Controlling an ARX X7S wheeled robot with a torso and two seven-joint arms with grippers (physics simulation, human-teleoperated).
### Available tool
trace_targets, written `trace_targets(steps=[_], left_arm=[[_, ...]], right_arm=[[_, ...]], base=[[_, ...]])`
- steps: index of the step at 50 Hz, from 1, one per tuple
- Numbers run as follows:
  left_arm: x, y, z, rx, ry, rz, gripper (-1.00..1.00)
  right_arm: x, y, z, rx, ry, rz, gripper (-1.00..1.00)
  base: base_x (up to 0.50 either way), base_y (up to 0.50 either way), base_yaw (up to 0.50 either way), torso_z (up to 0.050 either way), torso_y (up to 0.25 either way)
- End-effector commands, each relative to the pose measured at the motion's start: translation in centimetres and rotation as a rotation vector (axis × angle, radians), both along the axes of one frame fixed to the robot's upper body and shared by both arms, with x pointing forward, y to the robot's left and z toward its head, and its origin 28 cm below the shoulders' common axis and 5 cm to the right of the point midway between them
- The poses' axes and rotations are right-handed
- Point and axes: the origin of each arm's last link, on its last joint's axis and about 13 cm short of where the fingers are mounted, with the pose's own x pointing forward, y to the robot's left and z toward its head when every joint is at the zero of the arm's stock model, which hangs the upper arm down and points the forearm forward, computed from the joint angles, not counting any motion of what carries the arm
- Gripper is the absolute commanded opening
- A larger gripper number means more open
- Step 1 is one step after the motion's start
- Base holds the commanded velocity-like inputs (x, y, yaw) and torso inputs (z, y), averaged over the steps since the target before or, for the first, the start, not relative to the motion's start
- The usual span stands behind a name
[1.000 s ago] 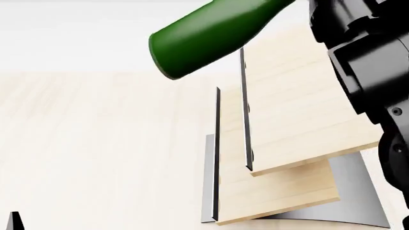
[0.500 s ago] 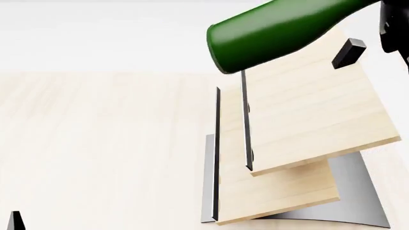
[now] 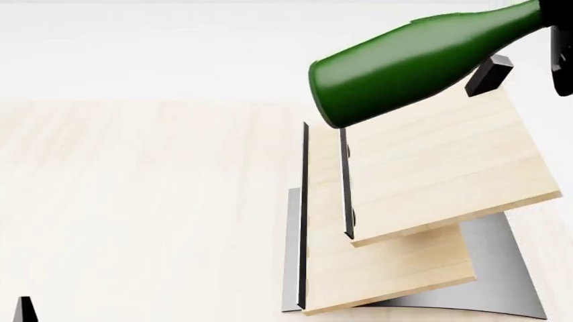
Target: Put the wine bottle on the wine rack.
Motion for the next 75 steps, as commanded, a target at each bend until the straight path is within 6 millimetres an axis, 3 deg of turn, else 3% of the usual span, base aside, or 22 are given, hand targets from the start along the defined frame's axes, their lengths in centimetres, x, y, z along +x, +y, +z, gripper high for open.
trace_targets(steps=[1, 18, 75], left_arm=[[0.0, 0.0, 0.0, -0.001, 0.002, -0.002, 1.0], [0.1, -0.1, -0.1, 0.0, 0.004, -0.005, 1.0], [0.1, -0.1, -0.2, 0.002, 0.008, -0.008, 1.0]], right_arm=[[-0.1, -1.3, -0.1, 0.008, -0.019, 0.003, -1.0], [-0.2, -2.6, -1.1, 0.013, -0.005, -0.012, -1.0], [0.5, -2.8, -4.3, 0.051, 0.055, 0.007, -1.0]], base=[[0.0, 0.0, 0.0, 0.0, 0.0], [0.0, 0.0, 0.0, 0.0, 0.001], [0.0, 0.0, 0.0, 0.0, 0.001]])
